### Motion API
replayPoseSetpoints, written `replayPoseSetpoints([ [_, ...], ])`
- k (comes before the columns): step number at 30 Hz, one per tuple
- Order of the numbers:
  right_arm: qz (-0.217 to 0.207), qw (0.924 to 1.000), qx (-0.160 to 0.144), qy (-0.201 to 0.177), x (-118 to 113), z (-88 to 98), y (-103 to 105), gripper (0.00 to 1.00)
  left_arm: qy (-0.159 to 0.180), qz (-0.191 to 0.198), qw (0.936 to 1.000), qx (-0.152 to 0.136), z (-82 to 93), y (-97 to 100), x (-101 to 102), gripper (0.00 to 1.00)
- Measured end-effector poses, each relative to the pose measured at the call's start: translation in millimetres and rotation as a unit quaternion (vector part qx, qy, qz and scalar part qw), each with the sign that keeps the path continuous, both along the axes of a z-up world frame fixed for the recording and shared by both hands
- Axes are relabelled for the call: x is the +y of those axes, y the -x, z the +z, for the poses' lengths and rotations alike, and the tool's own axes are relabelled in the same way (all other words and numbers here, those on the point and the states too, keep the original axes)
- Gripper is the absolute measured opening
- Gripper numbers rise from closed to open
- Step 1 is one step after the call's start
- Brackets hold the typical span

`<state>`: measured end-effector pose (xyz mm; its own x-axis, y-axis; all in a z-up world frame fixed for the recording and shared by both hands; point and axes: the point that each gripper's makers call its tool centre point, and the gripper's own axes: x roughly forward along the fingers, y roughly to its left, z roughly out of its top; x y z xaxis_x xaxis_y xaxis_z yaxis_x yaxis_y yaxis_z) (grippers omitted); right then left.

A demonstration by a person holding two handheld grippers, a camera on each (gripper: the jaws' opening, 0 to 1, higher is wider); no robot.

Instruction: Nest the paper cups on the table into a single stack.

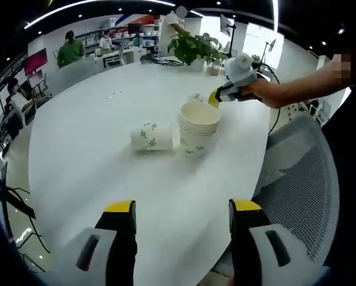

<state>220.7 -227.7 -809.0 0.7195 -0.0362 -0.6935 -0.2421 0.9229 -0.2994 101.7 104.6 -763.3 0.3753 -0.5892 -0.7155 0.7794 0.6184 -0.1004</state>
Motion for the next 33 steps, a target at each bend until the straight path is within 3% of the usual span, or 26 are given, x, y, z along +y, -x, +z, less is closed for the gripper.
replayPoseSetpoints([
  [6, 0.01, 0.9999, 0.001, -0.003, -4, 3.2, -5, 0.0, 0.002, 0.001, 1.0, -0.003, 2.6, 1.0, -3, 0.62],
  [8, 0.014, 0.9999, 0.003, -0.001, -1, 11.6, 2, 0.0, 0.004, 0.001, 1.0, -0.003, 2.9, 0.8, -3, 0.62],
  [13, 0.023, 0.9997, 0.011, 0.007, -6, 3.8, -6, 0.0, 0.005, -0.001, 1.0, -0.005, 2.5, 0.7, -4, 0.62],
  [24, 0.043, 0.9989, 0.018, 0.011, -2, 28.7, 4, 0.0, 0.01, -0.003, 0.9999, -0.01, 4.0, -5.5, -6, 0.62],
  [33, 0.067, 0.9974, 0.023, 0.006, 11, 34.0, 8, 0.0, 0.015, -0.009, 0.9998, -0.012, 4.6, -3.0, -15, 0.62],
])
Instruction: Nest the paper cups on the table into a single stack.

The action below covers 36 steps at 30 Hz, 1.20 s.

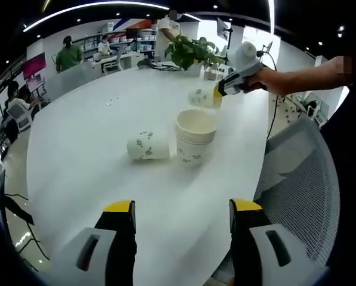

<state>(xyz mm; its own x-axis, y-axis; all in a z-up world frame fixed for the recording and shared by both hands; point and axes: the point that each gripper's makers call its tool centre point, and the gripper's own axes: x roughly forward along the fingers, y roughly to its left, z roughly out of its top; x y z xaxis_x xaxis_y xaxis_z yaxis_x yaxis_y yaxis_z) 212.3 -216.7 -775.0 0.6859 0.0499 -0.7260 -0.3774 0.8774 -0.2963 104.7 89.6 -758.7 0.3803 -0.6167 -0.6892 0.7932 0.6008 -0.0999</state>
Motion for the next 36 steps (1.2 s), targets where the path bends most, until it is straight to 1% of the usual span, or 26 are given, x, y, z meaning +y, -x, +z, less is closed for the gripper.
replayPoseSetpoints([
  [5, 0.024, 0.9997, 0.004, -0.002, 10, 16.0, 1, 0.0, 0.002, 0.0, 1.0, -0.005, 3.3, -2.8, -1, 0.62],
  [8, 0.036, 0.9993, 0.003, -0.003, 14, 24.1, -1, 0.0, 0.0, -0.001, 0.9999, -0.015, 7.8, -4.5, -2, 0.62],
  [9, 0.042, 0.9991, 0.0, -0.001, 16, 28.5, -2, 0.0, -0.004, -0.004, 0.9996, -0.028, 12.6, -7.8, -4, 0.62],
  [12, 0.054, 0.9985, -0.001, 0.001, 21, 40.7, -1, 0.0, -0.004, -0.009, 0.999, -0.044, 17.3, -18.1, -4, 0.62],
  [14, 0.062, 0.9981, -0.002, 0.002, 24, 45.0, -2, 0.0, -0.005, -0.01, 0.9982, -0.058, 25.4, -26.0, -8, 0.61],
  [16, 0.074, 0.9973, -0.003, 0.004, 29, 52.3, 0, 0.0, -0.006, -0.016, 0.9974, -0.07, 33.8, -29.5, -17, 0.61],
  [17, 0.082, 0.9966, -0.001, 0.005, 32, 54.2, 0, 0.0, -0.009, -0.023, 0.9965, -0.08, 38.7, -33.8, -22, 0.61],
  [19, 0.091, 0.9959, -0.002, 0.003, 36, 54.8, -4, 0.0, -0.013, -0.035, 0.9949, -0.094, 42.0, -41.8, -29, 0.61],
  [21, 0.103, 0.9947, 0.002, 0.0, 41, 60.7, 1, 0.0, -0.014, -0.044, 0.9935, -0.104, 48.3, -45.8, -37, 0.62],
  [23, 0.121, 0.9926, 0.0, 0.0, 48, 63.4, 0, 0.0, -0.013, -0.056, 0.9917, -0.115, 53.5, -51.4, -46, 0.62],
  [24, 0.135, 0.9908, 0.002, 0.003, 52, 66.6, 4, 0.0, -0.014, -0.064, 0.9905, -0.121, 56.8, -53.5, -52, 0.62],
  [25, 0.145, 0.9893, -0.001, 0.012, 54, 69.1, 5, 0.0, -0.015, -0.07, 0.9894, -0.126, 60.5, -54.0, -58, 0.62],
  [26, 0.158, 0.9873, -0.001, 0.019, 57, 70.8, 7, 0.0, -0.016, -0.079, 0.9882, -0.131, 62.3, -56.4, -63, 0.62],
  [28, 0.168, 0.9856, 0.0, 0.017, 62, 70.8, 7, 0.0, -0.019, -0.091, 0.9862, -0.137, 62.6, -60.5, -69, 0.62],
  [30, 0.18, 0.9837, 0.001, 0.013, 69, 77.0, 11, 0.0, -0.027, -0.109, 0.9826, -0.148, 65.2, -64.2, -77, 0.61],
  [32, 0.193, 0.9811, 0.004, 0.01, 74, 79.0, 13, 0.0, -0.031, -0.123, 0.9799, -0.154, 68.6, -64.9, -86, 0.61],
  [34, 0.215, 0.9765, 0.004, 0.017, 82, 84.9, 19, 0.0, -0.037, -0.137, 0.9763, -0.163, 72.2, -65.8, -94, 0.61],
  [36, 0.228, 0.9735, 0.005, 0.015, 87, 86.8, 20, 0.0, -0.039, -0.145, 0.9742, -0.168, 72.7, -67.9, -99, 0.61],
])
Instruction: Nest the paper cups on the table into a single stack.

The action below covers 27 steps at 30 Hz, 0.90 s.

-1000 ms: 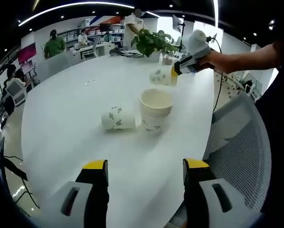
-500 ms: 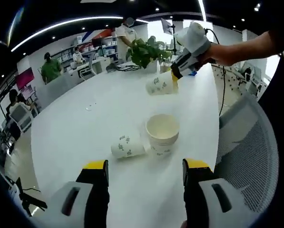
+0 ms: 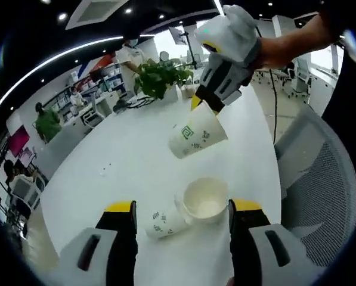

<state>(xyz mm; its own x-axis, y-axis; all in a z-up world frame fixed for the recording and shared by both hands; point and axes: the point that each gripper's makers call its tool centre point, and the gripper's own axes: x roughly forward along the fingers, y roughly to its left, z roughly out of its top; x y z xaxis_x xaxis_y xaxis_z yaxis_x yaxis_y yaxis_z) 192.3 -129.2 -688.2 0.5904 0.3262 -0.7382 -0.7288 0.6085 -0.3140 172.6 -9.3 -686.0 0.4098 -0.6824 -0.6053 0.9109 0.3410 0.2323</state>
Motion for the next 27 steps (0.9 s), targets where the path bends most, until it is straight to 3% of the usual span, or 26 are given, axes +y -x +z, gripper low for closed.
replayPoseSetpoints([
  [11, 0.069, 0.9973, 0.023, -0.009, 34, 2.6, 22, 0.0, -0.039, -0.065, 0.9962, -0.043, 3.4, 6.9, -29, 0.61],
  [19, 0.113, 0.9929, 0.035, -0.015, 53, 2.1, 30, 0.0, -0.069, -0.109, 0.9893, -0.068, 1.2, 17.9, -35, 0.61],
  [22, 0.132, 0.9905, 0.036, -0.013, 60, 4.4, 34, 0.0, -0.091, -0.135, 0.9822, -0.094, -0.8, 20.9, -34, 0.59],
  [27, 0.15, 0.9877, 0.039, -0.018, 68, 8.7, 41, 0.0, -0.095, -0.148, 0.9805, -0.089, -2.5, 28.3, -34, 0.54],
])
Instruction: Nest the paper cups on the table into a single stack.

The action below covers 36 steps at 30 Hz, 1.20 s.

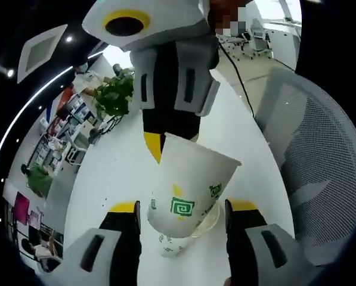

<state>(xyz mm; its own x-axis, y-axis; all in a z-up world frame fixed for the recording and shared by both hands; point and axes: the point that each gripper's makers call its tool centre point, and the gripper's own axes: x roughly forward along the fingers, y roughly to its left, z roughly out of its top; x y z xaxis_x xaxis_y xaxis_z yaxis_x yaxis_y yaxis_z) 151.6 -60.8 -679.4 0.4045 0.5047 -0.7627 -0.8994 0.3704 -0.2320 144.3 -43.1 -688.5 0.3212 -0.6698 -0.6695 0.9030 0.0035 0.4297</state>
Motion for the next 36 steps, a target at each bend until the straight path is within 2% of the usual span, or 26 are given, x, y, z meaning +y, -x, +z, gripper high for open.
replayPoseSetpoints([
  [6, 0.019, 0.9998, -0.003, -0.003, 8, 3.7, 5, 0.0, -0.006, -0.011, 0.9999, -0.004, -1.0, 4.4, 1, 0.42],
  [9, 0.022, 0.9997, -0.005, -0.007, 9, 4.0, 4, 0.0, -0.007, -0.011, 0.9999, -0.002, -4.1, 3.8, 2, 0.41],
  [17, 0.025, 0.9995, -0.011, -0.016, 11, 6.3, 2, 0.0, 0.003, -0.009, 1.0, 0.002, 1.0, 8.1, 3, 0.38],
  [24, 0.031, 0.9993, -0.014, -0.014, 13, 5.2, 2, 0.1, 0.005, -0.007, 1.0, 0.002, 2.7, 9.2, 6, 0.37],
  [34, 0.035, 0.9992, -0.012, -0.018, 18, -4.1, 1, 0.14, 0.014, -0.004, 0.9999, 0.004, 5.8, 12.9, 6, 0.36],
  [36, 0.03, 0.9991, -0.003, -0.028, 19, -6.8, 1, 0.14, 0.019, -0.002, 0.9998, 0.005, 7.8, 13.0, 7, 0.36],
])
